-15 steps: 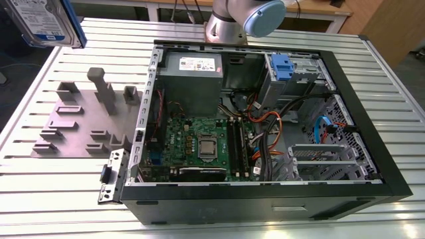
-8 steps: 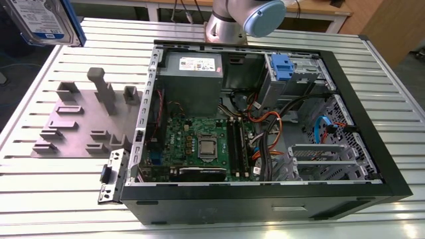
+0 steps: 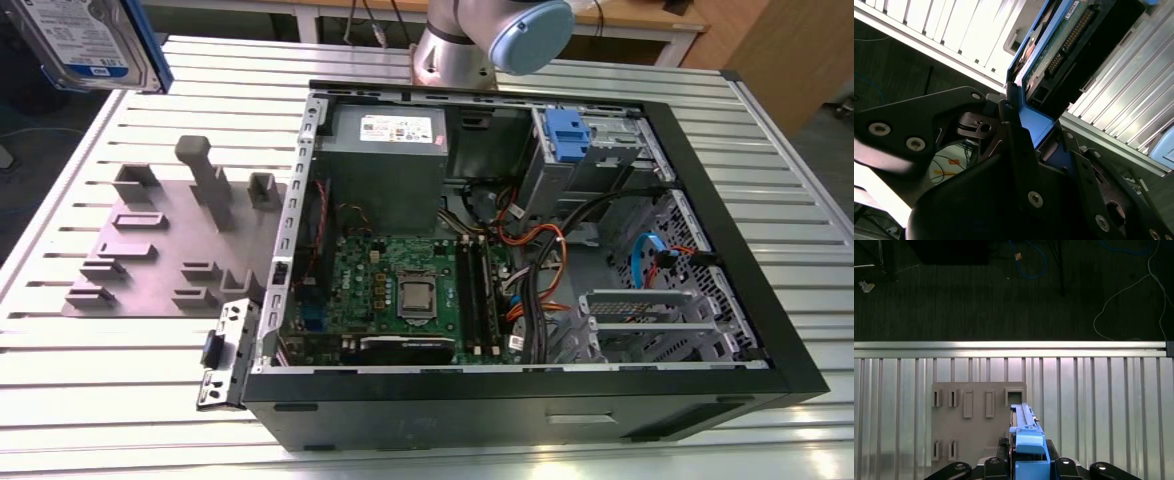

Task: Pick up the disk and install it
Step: 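Pick up the disk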

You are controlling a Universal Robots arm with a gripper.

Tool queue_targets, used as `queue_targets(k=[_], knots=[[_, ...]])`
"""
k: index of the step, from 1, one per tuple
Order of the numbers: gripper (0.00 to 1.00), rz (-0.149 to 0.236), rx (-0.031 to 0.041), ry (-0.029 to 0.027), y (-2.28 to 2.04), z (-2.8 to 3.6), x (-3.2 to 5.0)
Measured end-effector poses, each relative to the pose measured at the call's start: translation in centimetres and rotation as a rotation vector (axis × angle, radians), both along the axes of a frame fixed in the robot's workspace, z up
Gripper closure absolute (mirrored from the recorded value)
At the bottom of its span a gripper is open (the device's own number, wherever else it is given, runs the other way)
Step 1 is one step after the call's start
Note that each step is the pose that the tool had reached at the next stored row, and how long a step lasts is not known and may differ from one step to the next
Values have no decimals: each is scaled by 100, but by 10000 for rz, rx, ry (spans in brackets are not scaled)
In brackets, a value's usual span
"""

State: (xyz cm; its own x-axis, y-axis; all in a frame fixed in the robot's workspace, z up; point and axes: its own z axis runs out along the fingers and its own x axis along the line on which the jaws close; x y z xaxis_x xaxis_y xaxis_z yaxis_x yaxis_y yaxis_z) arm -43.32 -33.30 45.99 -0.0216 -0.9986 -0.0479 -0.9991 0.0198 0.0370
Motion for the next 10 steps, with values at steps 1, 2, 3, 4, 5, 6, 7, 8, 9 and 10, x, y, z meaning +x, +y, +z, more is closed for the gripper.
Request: queue_targets(k=[1, 2, 3, 4, 5, 6, 7, 8, 9, 10], knots=[[64, 0, 0, 0, 0, 2, 0], [64, -1, -1, 2, 0, 7, 0], [64, 0, 0, 0, 0, 12, 0], [64, 0, 0, 0, 0, 22, 0], [64, 0, 0, 0, 0, 33, 0], [64, 0, 0, 0, 0, 44, 0], [64, 0, 0, 0, 0, 56, 0], [64, 0, 0, 0, 0, 69, 0], [64, 0, 0, -1, 0, 81, 0], [64, 0, 0, -1, 0, 92, 0]])
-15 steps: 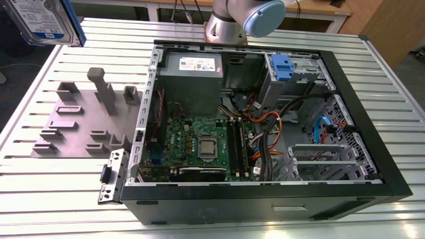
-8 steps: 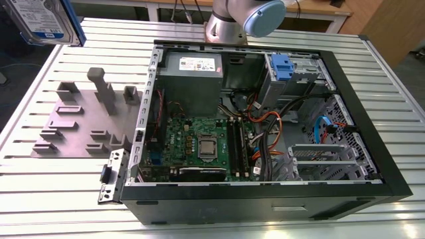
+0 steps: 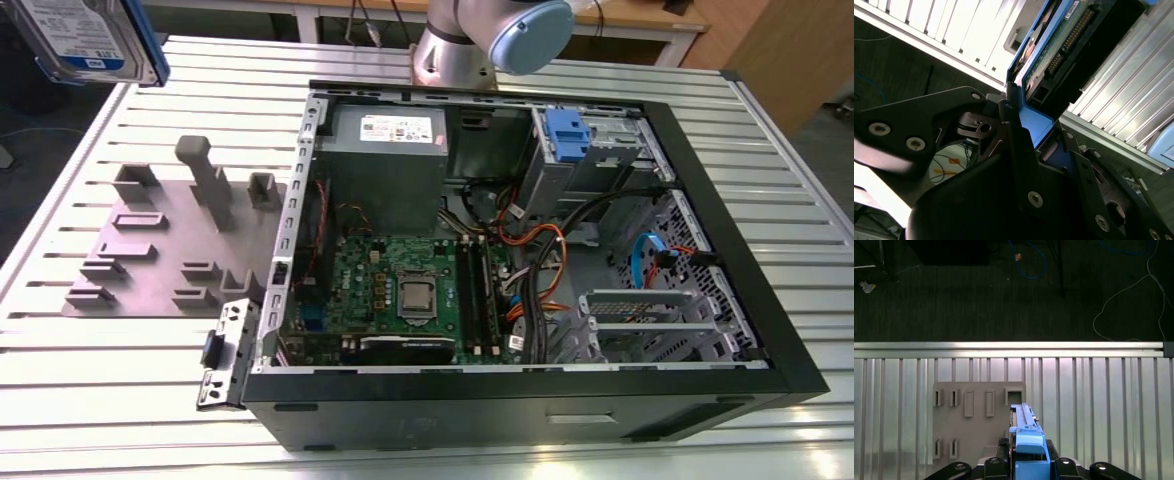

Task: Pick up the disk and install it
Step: 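Pick up the disk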

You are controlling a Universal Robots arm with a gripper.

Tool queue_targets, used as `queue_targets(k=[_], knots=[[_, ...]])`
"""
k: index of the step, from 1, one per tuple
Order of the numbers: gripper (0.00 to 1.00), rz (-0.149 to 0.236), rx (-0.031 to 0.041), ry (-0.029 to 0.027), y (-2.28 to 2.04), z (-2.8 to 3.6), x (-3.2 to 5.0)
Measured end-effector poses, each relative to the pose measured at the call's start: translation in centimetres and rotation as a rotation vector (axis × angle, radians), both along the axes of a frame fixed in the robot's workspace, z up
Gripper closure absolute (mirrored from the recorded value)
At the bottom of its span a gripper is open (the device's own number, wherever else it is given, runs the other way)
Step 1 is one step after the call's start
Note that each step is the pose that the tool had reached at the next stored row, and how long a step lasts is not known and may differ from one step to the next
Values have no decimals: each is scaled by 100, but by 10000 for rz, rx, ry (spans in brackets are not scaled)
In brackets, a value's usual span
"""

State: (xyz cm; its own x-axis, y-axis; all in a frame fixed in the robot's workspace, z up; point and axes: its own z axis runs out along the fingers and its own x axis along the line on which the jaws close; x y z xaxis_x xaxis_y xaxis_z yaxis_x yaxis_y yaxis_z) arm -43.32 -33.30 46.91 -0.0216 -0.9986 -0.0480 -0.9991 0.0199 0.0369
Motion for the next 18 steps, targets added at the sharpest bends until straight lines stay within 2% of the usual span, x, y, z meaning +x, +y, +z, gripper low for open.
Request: queue_targets(k=[5, 18], knots=[[64, 0, 0, 0, 0, 58, 0], [64, 0, 5, 0, 0, 96, 0]])
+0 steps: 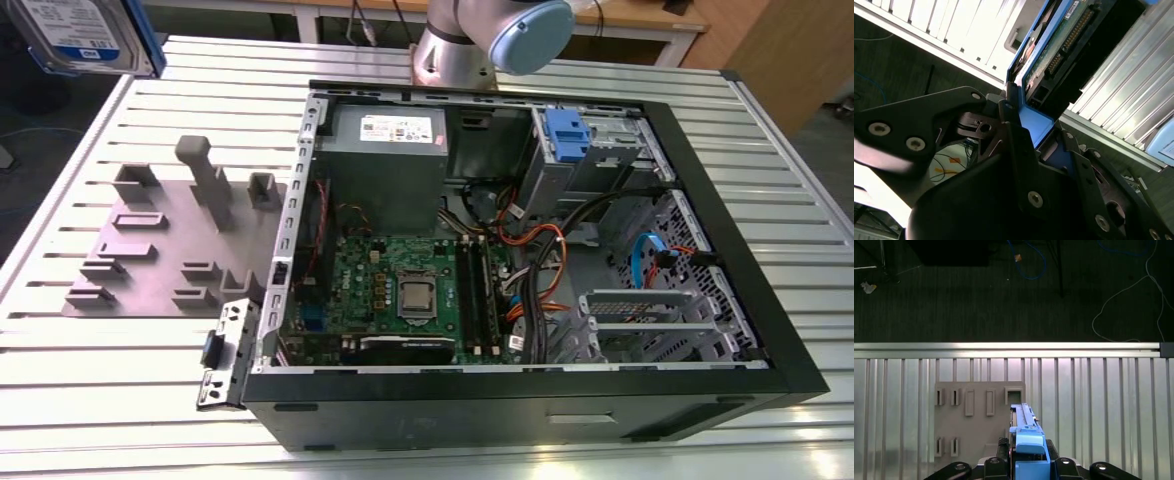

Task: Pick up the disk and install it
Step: 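Pick up the disk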

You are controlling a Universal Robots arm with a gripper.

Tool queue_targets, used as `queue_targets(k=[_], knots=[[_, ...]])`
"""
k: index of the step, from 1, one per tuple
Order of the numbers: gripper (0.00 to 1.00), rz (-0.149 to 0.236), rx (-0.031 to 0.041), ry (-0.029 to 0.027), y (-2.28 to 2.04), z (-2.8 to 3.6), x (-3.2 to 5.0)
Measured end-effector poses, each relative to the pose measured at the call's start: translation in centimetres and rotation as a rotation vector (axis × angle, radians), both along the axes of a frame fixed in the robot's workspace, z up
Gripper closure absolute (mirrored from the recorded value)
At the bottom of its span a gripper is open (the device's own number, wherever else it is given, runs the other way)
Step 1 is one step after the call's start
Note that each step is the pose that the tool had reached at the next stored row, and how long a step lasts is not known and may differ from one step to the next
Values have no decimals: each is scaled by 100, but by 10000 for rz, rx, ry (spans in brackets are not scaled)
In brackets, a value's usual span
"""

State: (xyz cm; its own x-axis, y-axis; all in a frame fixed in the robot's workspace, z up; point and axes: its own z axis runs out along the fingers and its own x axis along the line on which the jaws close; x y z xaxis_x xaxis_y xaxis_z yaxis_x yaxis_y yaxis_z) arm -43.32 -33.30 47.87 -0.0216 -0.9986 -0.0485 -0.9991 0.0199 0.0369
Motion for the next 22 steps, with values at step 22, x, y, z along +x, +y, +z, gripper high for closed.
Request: queue_targets(k=[22], knots=[[64, 0, -1, 1, 0, 133, 0]])
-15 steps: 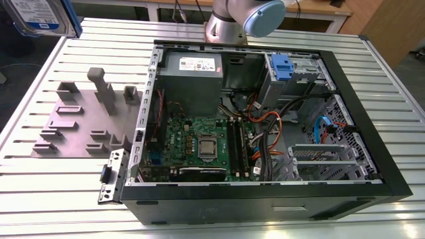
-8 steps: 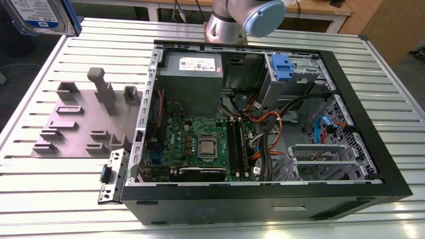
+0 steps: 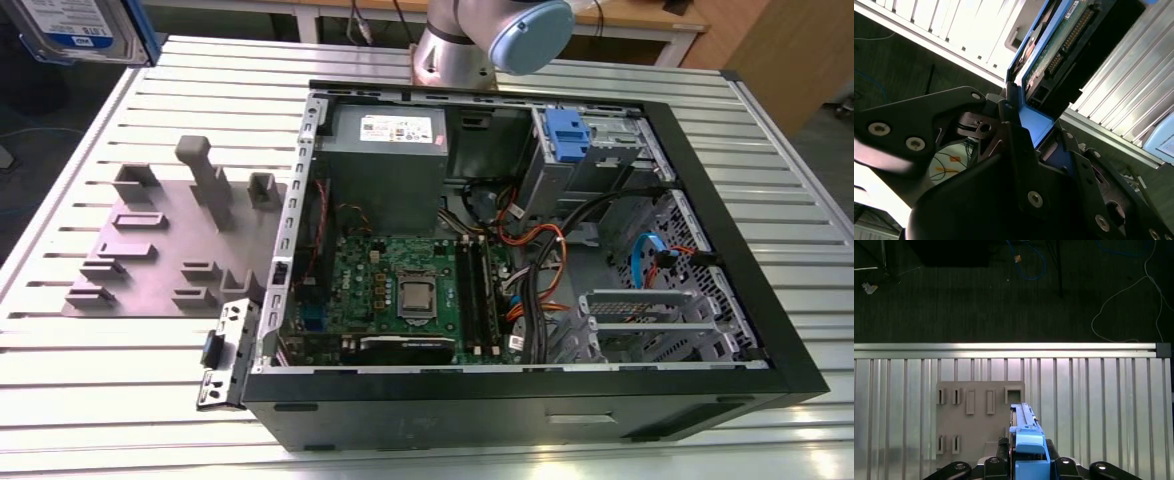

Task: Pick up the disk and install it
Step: 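Pick up the disk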

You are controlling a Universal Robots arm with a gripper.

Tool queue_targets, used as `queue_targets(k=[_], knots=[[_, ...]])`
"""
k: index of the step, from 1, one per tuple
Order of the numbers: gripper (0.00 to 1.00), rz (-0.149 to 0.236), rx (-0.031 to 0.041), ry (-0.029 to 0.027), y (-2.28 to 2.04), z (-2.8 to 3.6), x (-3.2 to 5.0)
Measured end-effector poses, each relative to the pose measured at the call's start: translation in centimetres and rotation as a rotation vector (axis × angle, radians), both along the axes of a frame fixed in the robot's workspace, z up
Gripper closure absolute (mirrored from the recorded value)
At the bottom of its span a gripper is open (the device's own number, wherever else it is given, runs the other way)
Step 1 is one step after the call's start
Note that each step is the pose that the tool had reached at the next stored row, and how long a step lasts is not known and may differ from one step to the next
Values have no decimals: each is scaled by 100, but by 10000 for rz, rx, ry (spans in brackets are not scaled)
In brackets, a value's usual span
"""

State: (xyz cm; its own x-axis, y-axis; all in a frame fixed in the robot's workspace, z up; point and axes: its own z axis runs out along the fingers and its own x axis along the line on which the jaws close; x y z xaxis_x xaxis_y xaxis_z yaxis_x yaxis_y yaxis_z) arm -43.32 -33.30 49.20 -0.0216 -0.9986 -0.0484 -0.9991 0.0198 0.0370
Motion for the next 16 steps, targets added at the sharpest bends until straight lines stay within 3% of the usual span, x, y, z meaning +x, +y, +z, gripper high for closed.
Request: queue_targets(k=[11, 13, 16], knots=[[64, 1, 1, 0, -2, 76, 0], [64, 1, 2, -3, -19, 75, 0], [64, 0, 1, -1, -79, 76, 0]])
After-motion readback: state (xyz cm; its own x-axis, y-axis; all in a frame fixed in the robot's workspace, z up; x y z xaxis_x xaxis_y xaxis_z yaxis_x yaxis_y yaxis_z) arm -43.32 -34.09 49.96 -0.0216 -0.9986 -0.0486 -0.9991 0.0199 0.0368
